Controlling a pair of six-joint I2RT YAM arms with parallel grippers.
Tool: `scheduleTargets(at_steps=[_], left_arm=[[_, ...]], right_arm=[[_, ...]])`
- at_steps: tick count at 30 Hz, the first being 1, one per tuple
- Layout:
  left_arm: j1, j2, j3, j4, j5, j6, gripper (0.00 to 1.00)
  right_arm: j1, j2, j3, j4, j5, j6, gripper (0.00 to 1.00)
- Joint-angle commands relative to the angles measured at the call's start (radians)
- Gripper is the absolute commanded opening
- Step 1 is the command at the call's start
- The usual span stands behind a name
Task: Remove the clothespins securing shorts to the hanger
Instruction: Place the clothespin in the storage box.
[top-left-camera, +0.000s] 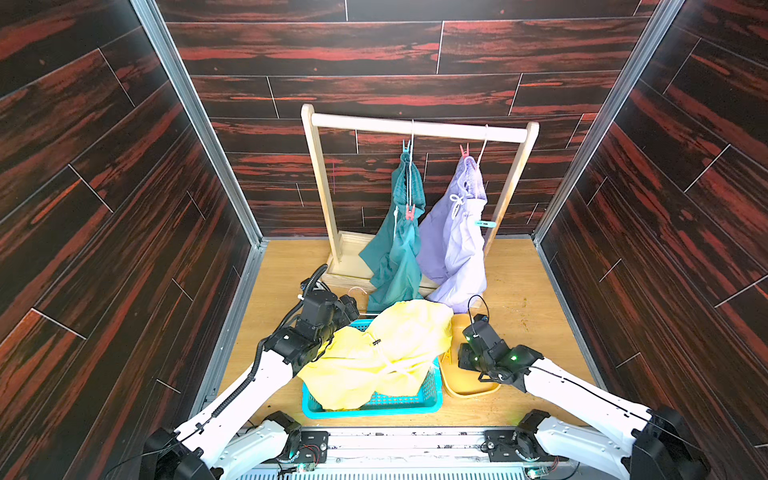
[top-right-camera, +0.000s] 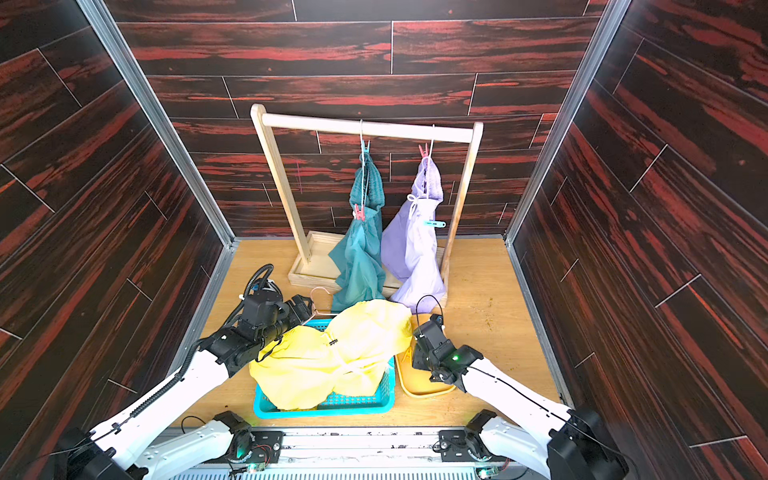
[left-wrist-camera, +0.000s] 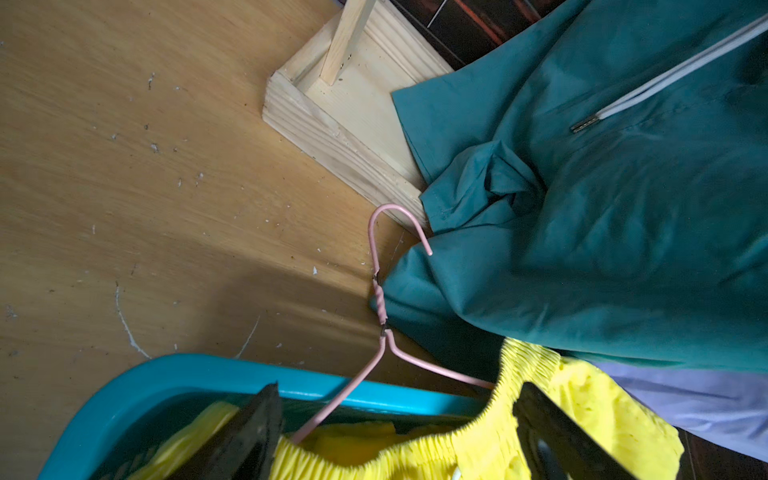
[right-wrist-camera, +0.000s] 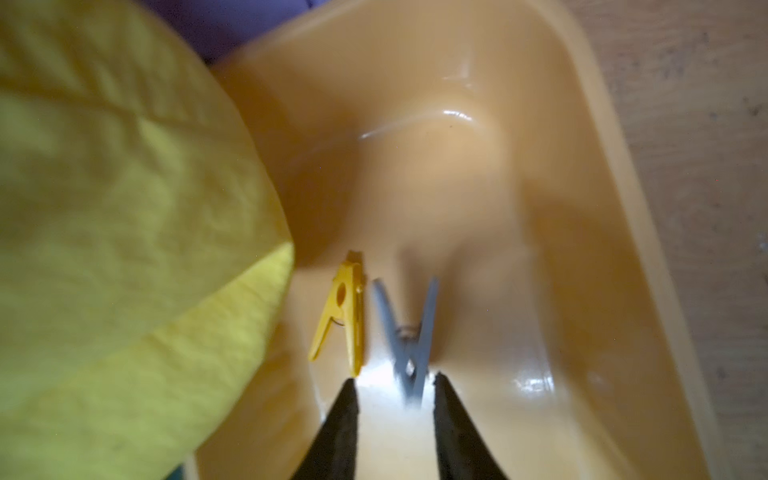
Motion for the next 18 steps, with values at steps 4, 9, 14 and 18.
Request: scheduleTargets(at_steps=[4,9,14,18], left_arm=[[0.019,0.045,0.048,-0.032,-0.007,-0.03,0.89],[0.039,0.098,0.08,-0.058,0.024,-0.025,0.82],[0.066,0.17,0.13,-0.119,0.076,-0.02,0.76],[0.072,0.229,0.168,-0.124,0.114,0.028,0.73]], right_arm=[[-0.007,0.005,0.026,-0.007,-0.005,-0.009,0.55],[-0.007,-0.095,0.072,-0.038,0.057,-0.05,0.55],[-0.006,-0.212,0.112,-0.023,0.086,-0.137,0.57],[-0.007,-0.301,0.126,0.029,0.076,-0.207,0.58]])
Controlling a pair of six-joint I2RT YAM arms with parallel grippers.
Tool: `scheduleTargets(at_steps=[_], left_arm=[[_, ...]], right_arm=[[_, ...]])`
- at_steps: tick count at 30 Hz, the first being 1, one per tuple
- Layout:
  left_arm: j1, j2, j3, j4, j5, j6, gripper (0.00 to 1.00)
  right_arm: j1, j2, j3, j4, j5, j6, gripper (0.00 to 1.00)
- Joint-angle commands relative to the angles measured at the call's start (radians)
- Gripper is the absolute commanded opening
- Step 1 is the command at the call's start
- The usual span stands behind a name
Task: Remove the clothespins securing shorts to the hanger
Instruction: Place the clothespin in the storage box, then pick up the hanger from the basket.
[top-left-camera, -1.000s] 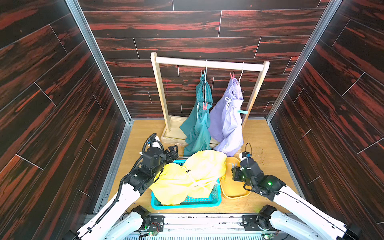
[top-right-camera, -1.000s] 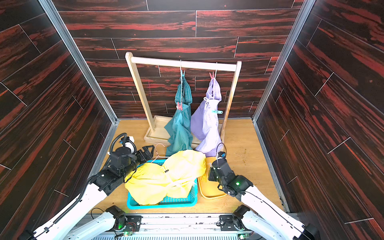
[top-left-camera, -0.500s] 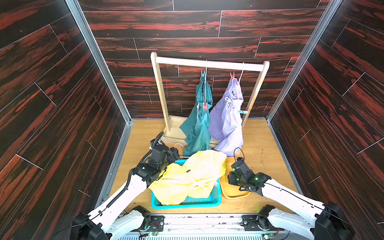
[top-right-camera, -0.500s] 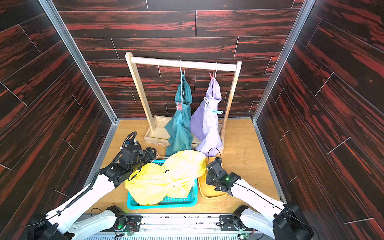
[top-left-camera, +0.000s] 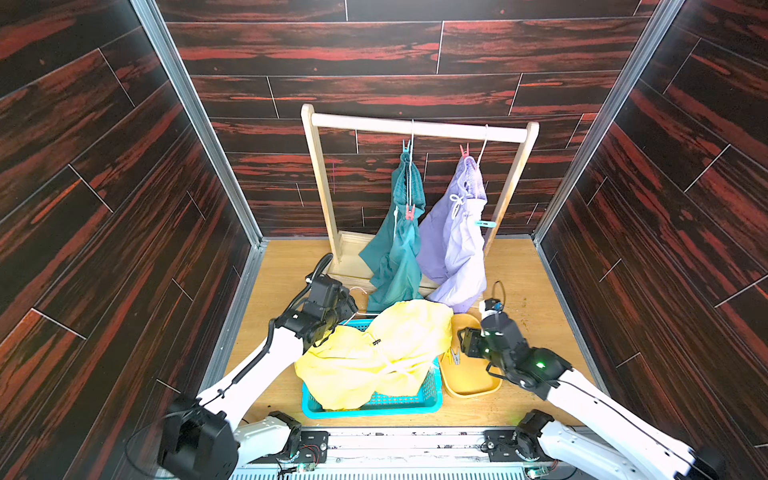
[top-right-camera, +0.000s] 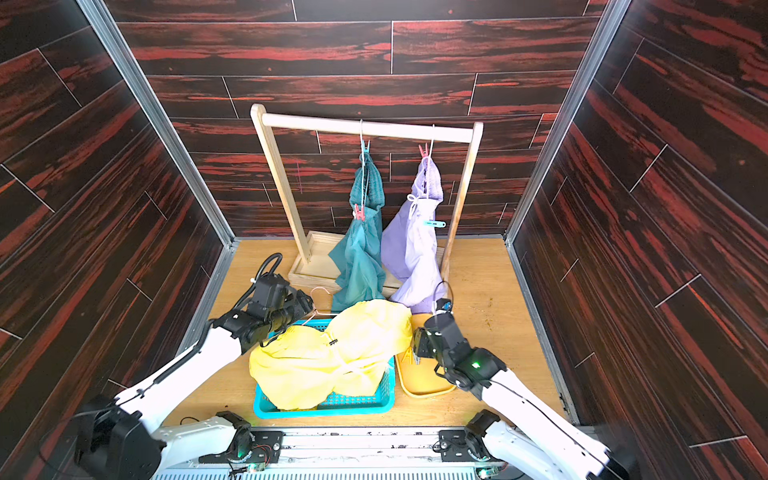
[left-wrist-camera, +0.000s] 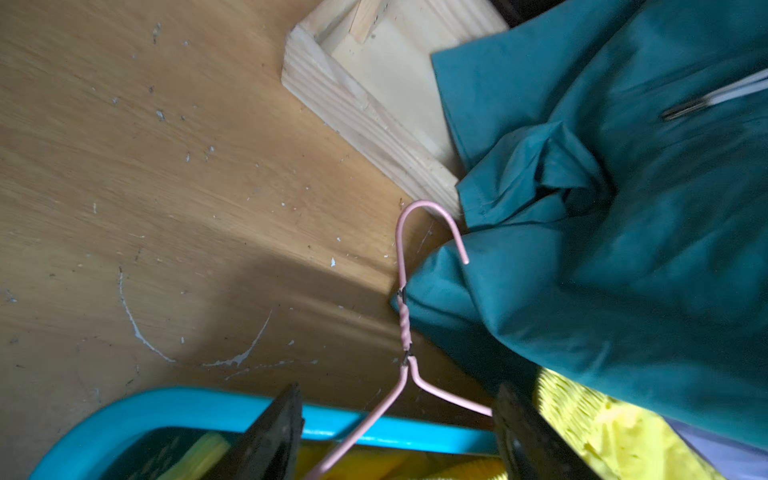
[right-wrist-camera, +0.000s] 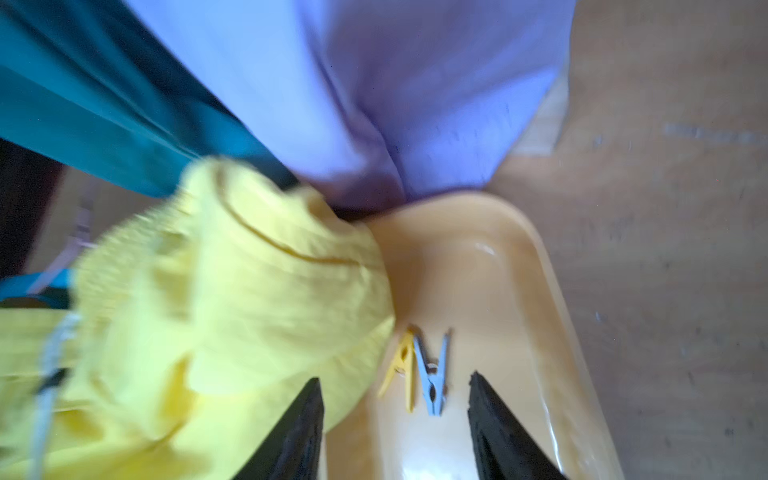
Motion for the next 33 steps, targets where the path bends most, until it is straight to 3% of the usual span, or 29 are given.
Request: scheduleTargets(at_steps=[1,8,18,22,26,31,33], left_arm=[[0.005,0.04,0.049,-0.04,0.036,0.04,0.73],[0.009,0.192,0.16,-0.117,0.062,0.076,0.58],[0.009,0.301,0.186,-0.06,0.029,0.055,0.53],[0.009,0.345,0.198,-0.044,0.063,0.052,0.37],[0.009,0.346,0.178,0.035,0.104,0.036,0.31],[0.009,0.289,0.17,0.059,0.066,0.038,0.14],[0.009,0.257,0.171,0.052,0.045,0.054,0.13]], right_arm=[[-0.003,-0.076,0.018,0.055,0.001,-0.093,0.58],[-0.002,-0.153,0.007,0.195,-0.119,-0.188,0.58],[-0.002,-0.112,0.018,0.218,-0.13,-0.218,0.58],[-0.002,-0.106,0.016,0.229,-0.131,-0.229,0.58],[-0.002,-0.096,0.02,0.235,-0.136,-0.234,0.58],[-0.002,-0.097,0.019,0.252,-0.151,-0.234,0.58],[-0.001,-0.099,0.021,0.256,-0.159,-0.237,0.58]])
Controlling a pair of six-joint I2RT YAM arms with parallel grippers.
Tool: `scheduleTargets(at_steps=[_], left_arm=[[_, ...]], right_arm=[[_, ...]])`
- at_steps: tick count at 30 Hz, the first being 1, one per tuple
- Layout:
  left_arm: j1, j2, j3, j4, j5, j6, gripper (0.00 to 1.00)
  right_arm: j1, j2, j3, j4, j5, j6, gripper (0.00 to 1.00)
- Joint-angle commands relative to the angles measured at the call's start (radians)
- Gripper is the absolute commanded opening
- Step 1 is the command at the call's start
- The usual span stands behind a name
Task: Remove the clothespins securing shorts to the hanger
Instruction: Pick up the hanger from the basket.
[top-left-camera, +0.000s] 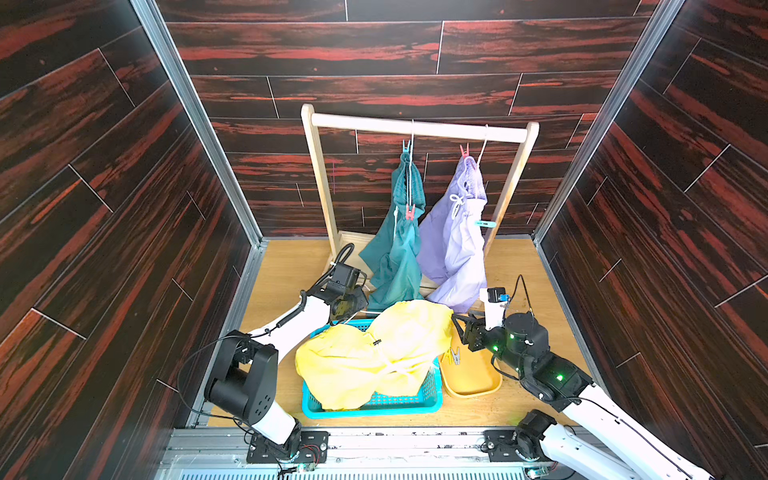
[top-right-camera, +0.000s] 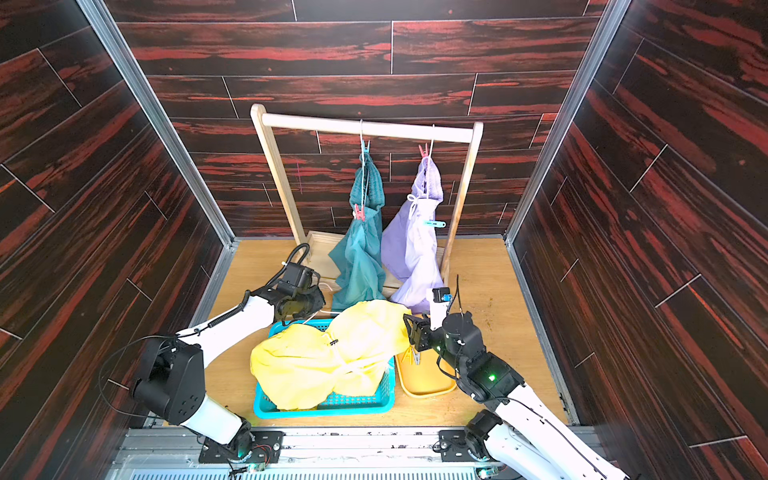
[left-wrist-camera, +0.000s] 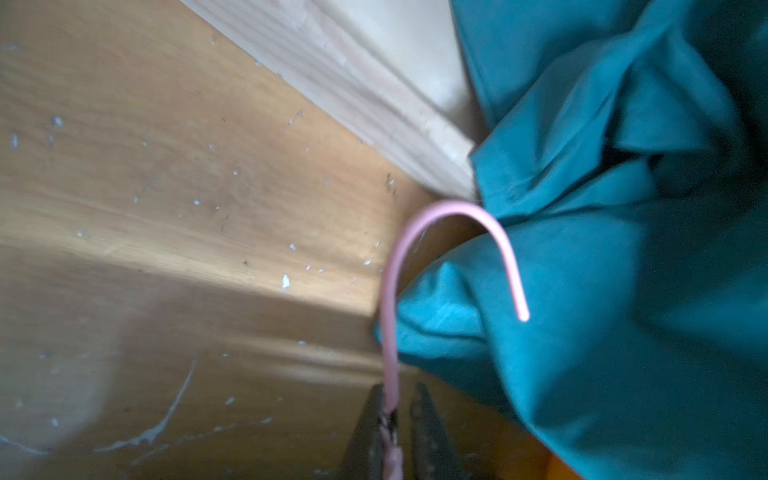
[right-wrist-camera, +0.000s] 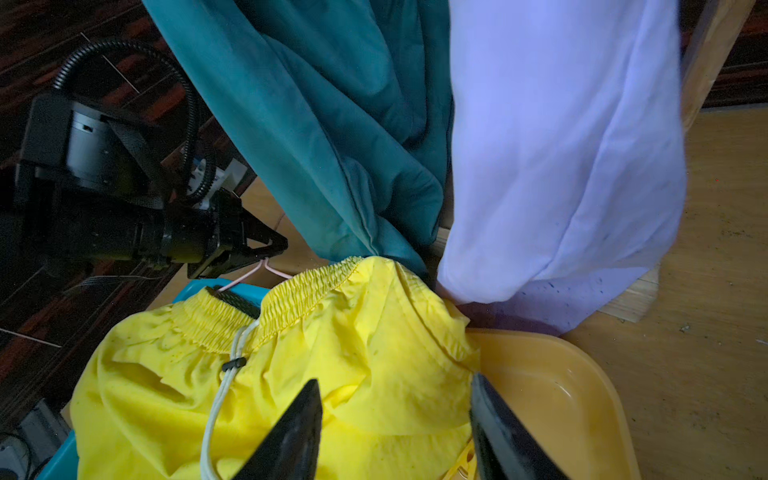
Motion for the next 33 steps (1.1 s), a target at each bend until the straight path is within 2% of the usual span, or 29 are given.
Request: scheduleTargets(at_steps=[1,2,5,13,21,27,33], left_arm=[[0.003,-0.096,-0.004,0.021,-0.037,0.023,0.13],[0.004,-0.112,-0.002,0.016,-0.04,0.034,0.13],[0.004,-0.174,-0.002,0.013,-0.046,0.069,0.0],[-0.001,-0.383,-0.047,0.097,0.002,0.257,0.0],[-0.023,-0.704,-0.166,0.269,-0.024,0.453,0.0],[-0.027,-0.865,-0.22,0.399,-0.043,0.503,0.0],[-0.031,-0.892,-0.213,0.482,-0.007,0.492,0.0]], right_arm=[[-0.002,-0.002,0.02,0.03,-0.025,-0.015,0.58],[-0.002,0.0,0.021,0.033,-0.031,-0.017,0.58],[-0.002,0.004,0.027,0.048,-0.057,-0.027,0.58],[0.02,0.061,0.088,0.114,-0.108,-0.078,0.58],[0.14,0.243,0.323,0.136,-0.106,-0.22,0.58],[0.16,0.362,0.494,0.137,-0.229,-0.244,0.59],[0.168,0.473,0.652,0.058,-0.403,-0.279,0.6]])
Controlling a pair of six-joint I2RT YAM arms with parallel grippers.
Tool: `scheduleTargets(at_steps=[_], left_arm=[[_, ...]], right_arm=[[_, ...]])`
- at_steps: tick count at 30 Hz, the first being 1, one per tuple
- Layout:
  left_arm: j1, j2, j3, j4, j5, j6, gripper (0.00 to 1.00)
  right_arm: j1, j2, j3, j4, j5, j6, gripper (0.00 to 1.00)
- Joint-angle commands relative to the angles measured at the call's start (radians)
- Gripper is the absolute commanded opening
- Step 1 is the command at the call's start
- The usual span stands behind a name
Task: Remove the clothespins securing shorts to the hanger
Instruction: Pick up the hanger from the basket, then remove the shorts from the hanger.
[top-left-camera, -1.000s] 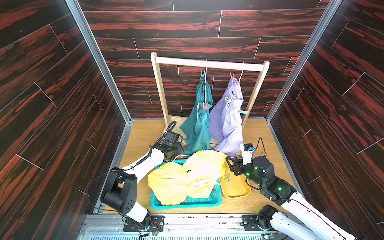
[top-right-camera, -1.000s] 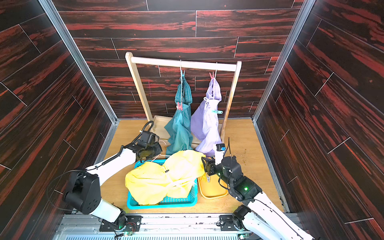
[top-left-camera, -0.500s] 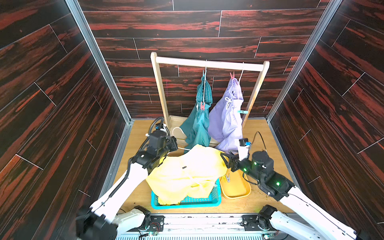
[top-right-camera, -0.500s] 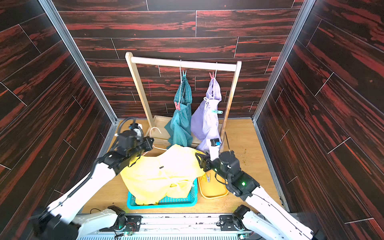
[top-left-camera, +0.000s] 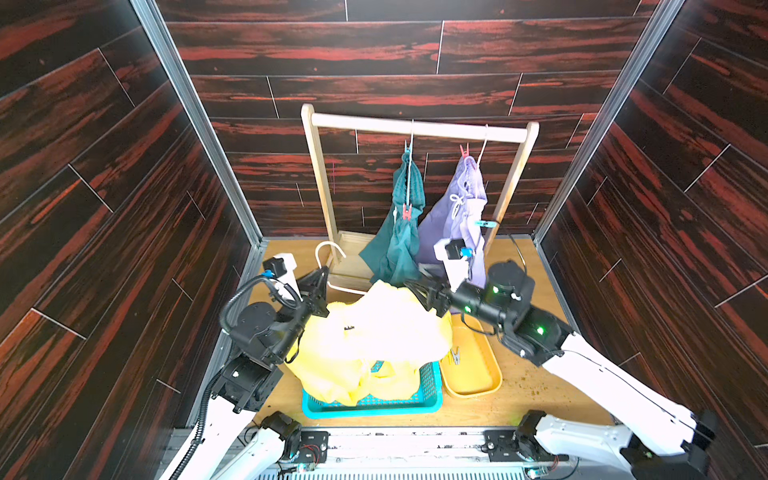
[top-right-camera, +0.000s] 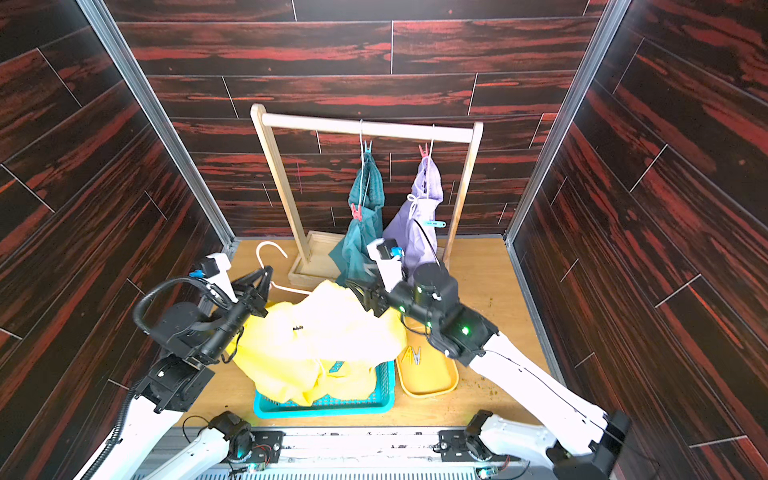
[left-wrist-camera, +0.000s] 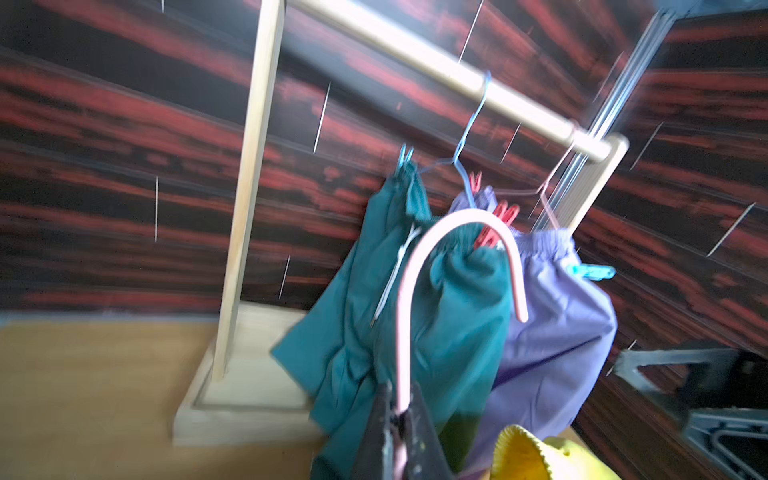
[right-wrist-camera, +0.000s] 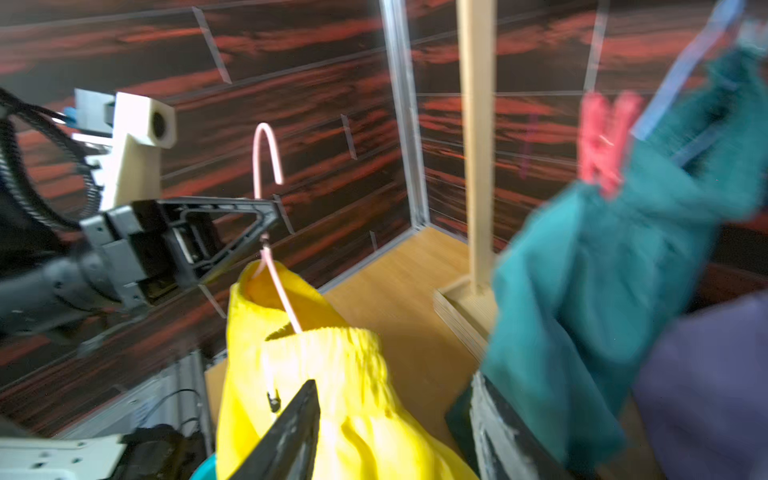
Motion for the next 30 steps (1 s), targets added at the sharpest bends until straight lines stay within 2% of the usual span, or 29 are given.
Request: scheduleTargets(at_steps=[1,5,8,11,14,25,30], left_arm=[[-0.005,-0.007,0.005,0.124,0.016,0.019,0.0],[-0.012,-0.005,0.013,0.149,-0.002,0.003,0.0],[-0.014,0.016,0.013,0.163,0.029,-0.001,0.0],[-0.016,0.039,0.016,0.187,0.069,-0.011,0.0],[-0.019,0.053,0.022,0.205,0.089,-0.013,0.0],[-0.023,0.06,0.05,0.176,0.098,0.03,0.0],[-0.023,0.054,0.047,0.173,0.082,0.034,0.0]], right_arm=[[0.008,0.055,0.088,-0.064,-0.144,-0.041,0.6],[0.009,0.096,0.192,-0.153,-0.155,-0.03,0.6],[0.024,0.111,0.21,-0.161,-0.164,-0.035,0.6],[0.077,0.158,0.253,-0.219,-0.089,-0.071,0.61],[0.091,0.213,0.296,-0.267,-0.072,-0.059,0.61],[0.092,0.28,0.305,-0.314,-0.017,-0.053,0.62],[0.093,0.261,0.26,-0.318,0.028,-0.055,0.58]])
